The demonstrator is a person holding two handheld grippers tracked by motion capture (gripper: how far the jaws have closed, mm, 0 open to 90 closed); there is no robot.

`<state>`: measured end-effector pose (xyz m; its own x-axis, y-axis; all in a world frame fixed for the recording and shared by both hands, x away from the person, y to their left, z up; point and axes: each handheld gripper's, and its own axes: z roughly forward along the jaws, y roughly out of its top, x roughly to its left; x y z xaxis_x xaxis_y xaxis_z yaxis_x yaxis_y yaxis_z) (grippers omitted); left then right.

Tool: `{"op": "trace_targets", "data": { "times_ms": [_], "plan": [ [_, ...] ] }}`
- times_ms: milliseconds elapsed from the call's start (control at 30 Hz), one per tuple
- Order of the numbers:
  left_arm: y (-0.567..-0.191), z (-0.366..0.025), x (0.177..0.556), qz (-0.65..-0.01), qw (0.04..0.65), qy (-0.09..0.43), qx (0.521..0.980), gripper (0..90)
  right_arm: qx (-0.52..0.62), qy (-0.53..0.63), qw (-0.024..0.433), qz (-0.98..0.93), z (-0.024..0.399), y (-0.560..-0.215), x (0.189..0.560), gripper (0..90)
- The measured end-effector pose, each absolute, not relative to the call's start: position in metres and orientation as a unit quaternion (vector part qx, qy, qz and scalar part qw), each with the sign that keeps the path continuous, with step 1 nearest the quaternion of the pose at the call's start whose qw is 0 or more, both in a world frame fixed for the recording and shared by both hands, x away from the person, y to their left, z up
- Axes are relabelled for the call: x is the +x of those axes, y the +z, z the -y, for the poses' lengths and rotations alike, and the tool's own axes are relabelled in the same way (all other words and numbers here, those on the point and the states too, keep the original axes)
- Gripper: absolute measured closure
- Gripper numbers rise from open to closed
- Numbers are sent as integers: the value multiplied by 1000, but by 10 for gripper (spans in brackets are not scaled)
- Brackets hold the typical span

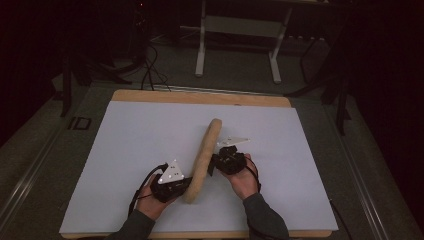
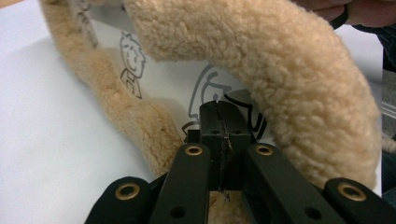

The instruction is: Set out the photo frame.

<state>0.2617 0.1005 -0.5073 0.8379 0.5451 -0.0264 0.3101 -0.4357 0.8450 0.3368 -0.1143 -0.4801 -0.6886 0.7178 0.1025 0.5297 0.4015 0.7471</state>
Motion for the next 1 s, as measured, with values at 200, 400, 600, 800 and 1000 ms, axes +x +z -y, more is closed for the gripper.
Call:
{"op": "trace_targets", "data": {
  "times_ms": [200, 400, 600, 800, 1000],
  "plan": [
    [-508, -98, 261, -253, 464, 125, 839, 900, 369, 396, 117, -833, 112, -480, 336, 900],
    [-509, -96, 261, -250, 462, 123, 842, 900, 364, 397, 114, -835, 112, -480, 336, 900],
    [-510, -94, 260, -249, 462, 123, 842, 900, 356, 399, 107, -838, 110, -480, 335, 900],
    [-511, -92, 260, -247, 461, 122, 843, 900, 342, 397, 100, -846, 108, -479, 333, 900],
    [-512, -91, 259, -244, 460, 123, 845, 900, 329, 399, 94, -851, 105, -478, 332, 900]
  ]
}}
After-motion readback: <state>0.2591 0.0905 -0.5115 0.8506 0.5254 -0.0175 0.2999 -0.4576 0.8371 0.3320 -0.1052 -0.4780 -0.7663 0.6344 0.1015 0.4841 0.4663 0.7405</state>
